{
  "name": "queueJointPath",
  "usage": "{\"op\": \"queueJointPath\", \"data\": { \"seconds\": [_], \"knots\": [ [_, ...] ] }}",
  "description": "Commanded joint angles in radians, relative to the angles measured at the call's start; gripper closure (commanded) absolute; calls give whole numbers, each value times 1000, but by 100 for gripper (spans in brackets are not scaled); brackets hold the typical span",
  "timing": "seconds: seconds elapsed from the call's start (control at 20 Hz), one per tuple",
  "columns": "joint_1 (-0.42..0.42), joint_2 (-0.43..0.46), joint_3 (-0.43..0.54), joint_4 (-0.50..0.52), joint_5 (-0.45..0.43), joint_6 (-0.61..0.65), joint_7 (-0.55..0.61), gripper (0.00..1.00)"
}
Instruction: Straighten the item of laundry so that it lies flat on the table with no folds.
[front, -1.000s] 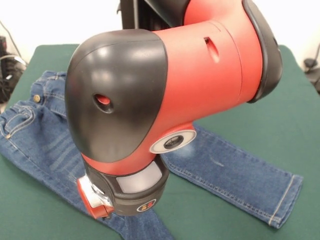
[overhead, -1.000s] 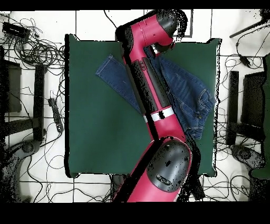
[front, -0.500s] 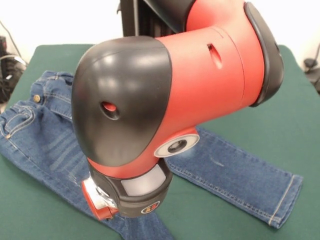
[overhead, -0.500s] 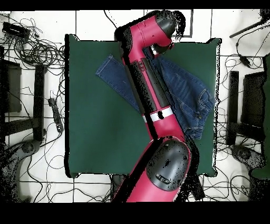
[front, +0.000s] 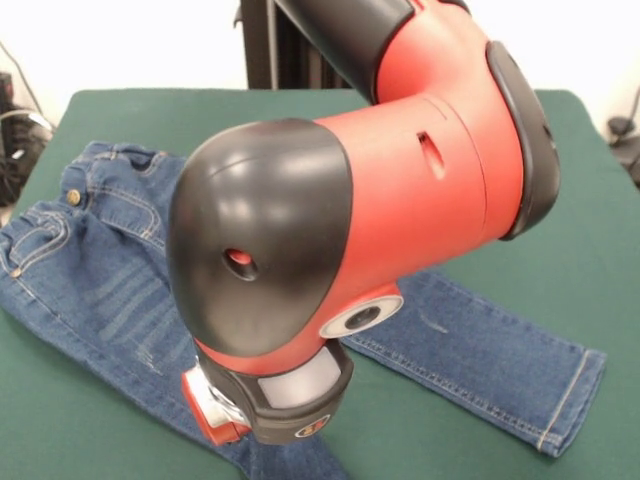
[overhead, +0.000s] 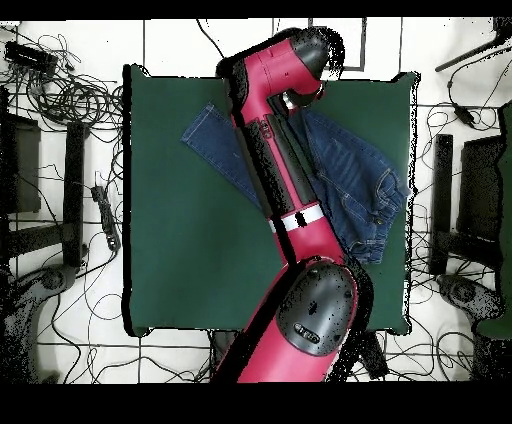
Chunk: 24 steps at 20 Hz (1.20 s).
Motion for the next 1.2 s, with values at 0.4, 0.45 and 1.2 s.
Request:
{"op": "queueJointPath", "data": {
  "seconds": [0.4, 0.45, 1.2],
  "knots": [
    [47, 54, 13, 9, 14, 23, 162, 100],
    [48, 54, 14, 8, 13, 13, 162, 100],
    [73, 14, -19, 8, -58, -1, 137, 100]
  ]
}}
